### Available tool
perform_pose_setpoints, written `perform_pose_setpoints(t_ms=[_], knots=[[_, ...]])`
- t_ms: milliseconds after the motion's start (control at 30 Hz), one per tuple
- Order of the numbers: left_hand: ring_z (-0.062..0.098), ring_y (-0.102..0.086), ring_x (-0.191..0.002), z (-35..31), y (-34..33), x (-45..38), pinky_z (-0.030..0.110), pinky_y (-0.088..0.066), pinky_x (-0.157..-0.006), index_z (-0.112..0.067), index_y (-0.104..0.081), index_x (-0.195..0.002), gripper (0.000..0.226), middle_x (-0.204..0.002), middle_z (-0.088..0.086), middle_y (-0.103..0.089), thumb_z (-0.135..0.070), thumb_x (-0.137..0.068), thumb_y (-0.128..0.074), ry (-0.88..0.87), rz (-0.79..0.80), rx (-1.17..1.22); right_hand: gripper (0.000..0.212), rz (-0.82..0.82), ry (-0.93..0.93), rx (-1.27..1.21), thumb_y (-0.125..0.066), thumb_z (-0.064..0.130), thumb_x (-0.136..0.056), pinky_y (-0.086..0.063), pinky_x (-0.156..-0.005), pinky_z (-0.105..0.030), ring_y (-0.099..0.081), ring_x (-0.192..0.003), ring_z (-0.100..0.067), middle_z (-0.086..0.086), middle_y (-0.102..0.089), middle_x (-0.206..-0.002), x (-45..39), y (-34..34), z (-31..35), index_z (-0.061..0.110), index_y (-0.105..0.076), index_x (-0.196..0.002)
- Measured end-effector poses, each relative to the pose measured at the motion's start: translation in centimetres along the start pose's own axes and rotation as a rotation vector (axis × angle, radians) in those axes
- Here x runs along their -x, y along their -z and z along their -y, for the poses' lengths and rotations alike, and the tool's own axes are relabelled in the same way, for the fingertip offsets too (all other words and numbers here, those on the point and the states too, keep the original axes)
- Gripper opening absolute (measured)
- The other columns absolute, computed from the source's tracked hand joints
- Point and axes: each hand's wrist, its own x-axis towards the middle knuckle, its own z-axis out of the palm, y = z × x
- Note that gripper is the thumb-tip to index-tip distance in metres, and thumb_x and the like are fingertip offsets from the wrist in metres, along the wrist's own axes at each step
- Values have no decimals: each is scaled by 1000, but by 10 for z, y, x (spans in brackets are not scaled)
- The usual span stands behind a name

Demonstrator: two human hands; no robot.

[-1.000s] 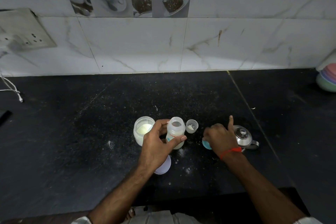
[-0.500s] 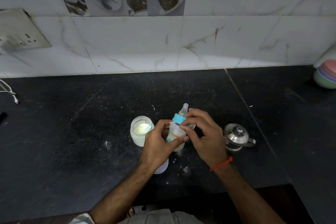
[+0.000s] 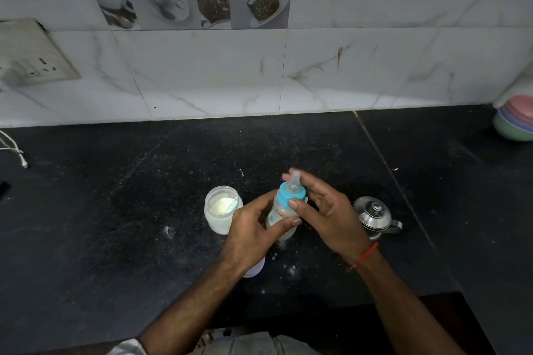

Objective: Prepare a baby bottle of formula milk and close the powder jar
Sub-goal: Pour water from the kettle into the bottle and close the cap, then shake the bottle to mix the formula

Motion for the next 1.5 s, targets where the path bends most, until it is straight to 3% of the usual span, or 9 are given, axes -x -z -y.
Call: perform_pose_setpoints(t_ms=[133, 300, 533, 733, 967, 1133, 1267, 1400, 1500], knots=[[4, -70, -114, -7, -1, 0, 25, -58, -94, -34, -62, -136, 58, -123, -14, -75, -40, -82, -82, -35, 8, -13, 47, -98, -13, -92, -77, 3, -87, -54, -106, -44, -65, -125, -18, -2, -69, -131, 5, -1, 5, 17, -63, -130], [0, -70, -111, -8, -5, 4, 17, -56, -89, -44, -60, -131, 56, -121, -17, -75, -27, -84, -85, -44, 15, -46, 47, -266, 53, -34, -88, 28, -71, -60, -88, -40, -67, -102, -24, -7, -62, -107, 10, -17, 2, 35, -57, -105], [5, -70, -116, -9, -8, 9, 35, -59, -98, -43, -59, -133, 56, -125, -14, -75, -44, -81, -80, -41, 11, 10, 39, -169, -61, -231, -74, -1, -86, -58, -86, -25, -72, -112, -14, 2, -75, -117, 14, -9, 12, 13, -61, -120], [2, -69, -116, -15, -10, 9, 21, -57, -93, -38, -59, -136, 60, -124, -15, -74, -44, -80, -79, -79, 34, -24, 53, -257, -31, -132, -93, 26, -71, -61, -84, -33, -72, -104, -18, 1, -71, -109, 14, -9, 14, 22, -57, -109], [4, -72, -109, -17, -14, 5, 31, -60, -94, -51, -59, -128, 55, -118, -19, -76, -50, -78, -81, -50, -7, 25, 49, -170, 5, -408, -59, 14, -94, -54, -100, -40, -62, -127, -25, -10, -64, -138, 21, -6, 20, 13, -44, -141], [3, -71, -113, -14, -14, 4, 38, -60, -98, -52, -59, -128, 56, -121, -20, -75, -61, -75, -79, -26, -10, 43, 40, -272, 10, -522, -64, 15, -84, -44, -93, -54, -60, -103, -18, -6, -61, -105, 21, 0, 16, 20, -52, -122], [3, -71, -113, -15, -13, 2, 36, -60, -98, -53, -58, -127, 53, -121, -20, -75, -48, -79, -80, -30, 5, 33, 55, -184, 28, -485, -52, -3, -88, -48, -106, -50, -58, -131, -28, -13, -62, -138, 22, 1, 17, 11, -43, -140], [5, -71, -114, -15, -11, 2, 36, -59, -99, -45, -61, -129, 53, -122, -16, -75, -44, -80, -81, -35, 43, 47, 40, -249, 26, -478, -56, -4, -81, -50, -94, -41, -58, -109, -20, -8, -58, -106, 19, 2, 13, 18, -51, -114], [10, -70, -118, -12, -12, 4, 43, -58, -102, -30, -63, -134, 56, -124, -11, -75, -45, -83, -82, 22, 42, 144, 50, -161, 24, -377, -63, -1, -83, -51, -94, -32, -57, -119, -18, -4, -62, -120, 18, 5, 15, 17, -50, -127]])
